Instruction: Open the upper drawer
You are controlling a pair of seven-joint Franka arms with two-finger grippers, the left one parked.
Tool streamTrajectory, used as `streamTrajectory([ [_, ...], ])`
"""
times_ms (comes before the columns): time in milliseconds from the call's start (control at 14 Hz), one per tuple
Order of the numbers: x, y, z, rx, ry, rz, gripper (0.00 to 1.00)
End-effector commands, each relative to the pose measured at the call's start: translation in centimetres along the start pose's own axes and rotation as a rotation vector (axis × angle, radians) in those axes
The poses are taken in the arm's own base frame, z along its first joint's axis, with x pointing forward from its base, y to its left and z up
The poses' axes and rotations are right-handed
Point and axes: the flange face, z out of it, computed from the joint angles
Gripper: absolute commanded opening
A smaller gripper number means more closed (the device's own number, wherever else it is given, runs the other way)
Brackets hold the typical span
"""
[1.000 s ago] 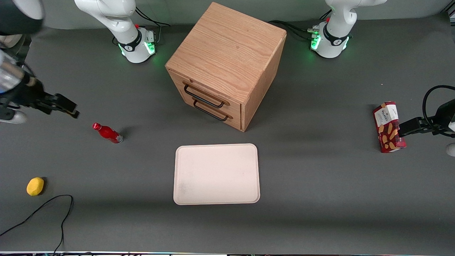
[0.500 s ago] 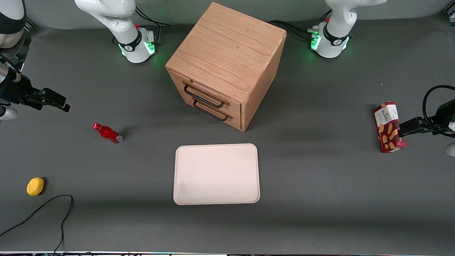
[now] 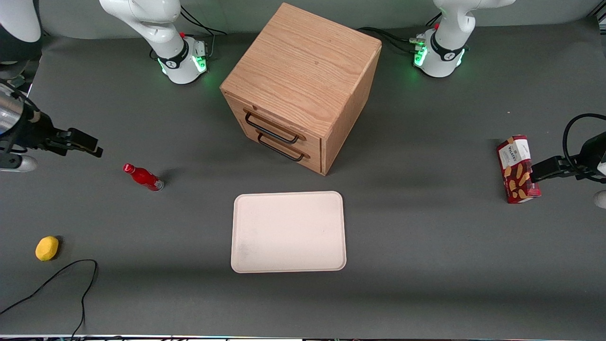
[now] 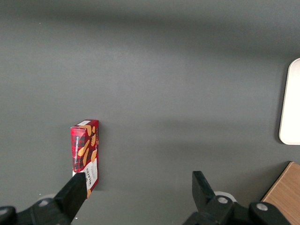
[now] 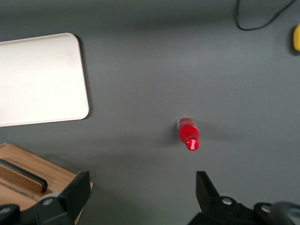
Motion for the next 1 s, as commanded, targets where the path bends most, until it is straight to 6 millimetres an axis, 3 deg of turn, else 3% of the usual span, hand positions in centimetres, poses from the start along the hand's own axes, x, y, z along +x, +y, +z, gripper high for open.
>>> streamTrajectory([
  [0,-0.3,-4.1,-0.4,0.022,-0.001,-0.098,1.00],
  [286,-2.0,-13.8,1.7,0.045,-0.027,-0.313,1.00],
  [500,-3.3,-19.9,3.6,0.074,-0.025,-0.656,1.00],
  [714,-3.8,-22.2,4.5,0.098,-0.009,-0.953,1.00],
  [929,-4.2,-23.5,5.4,0.118,-0.016,-1.075,1.00],
])
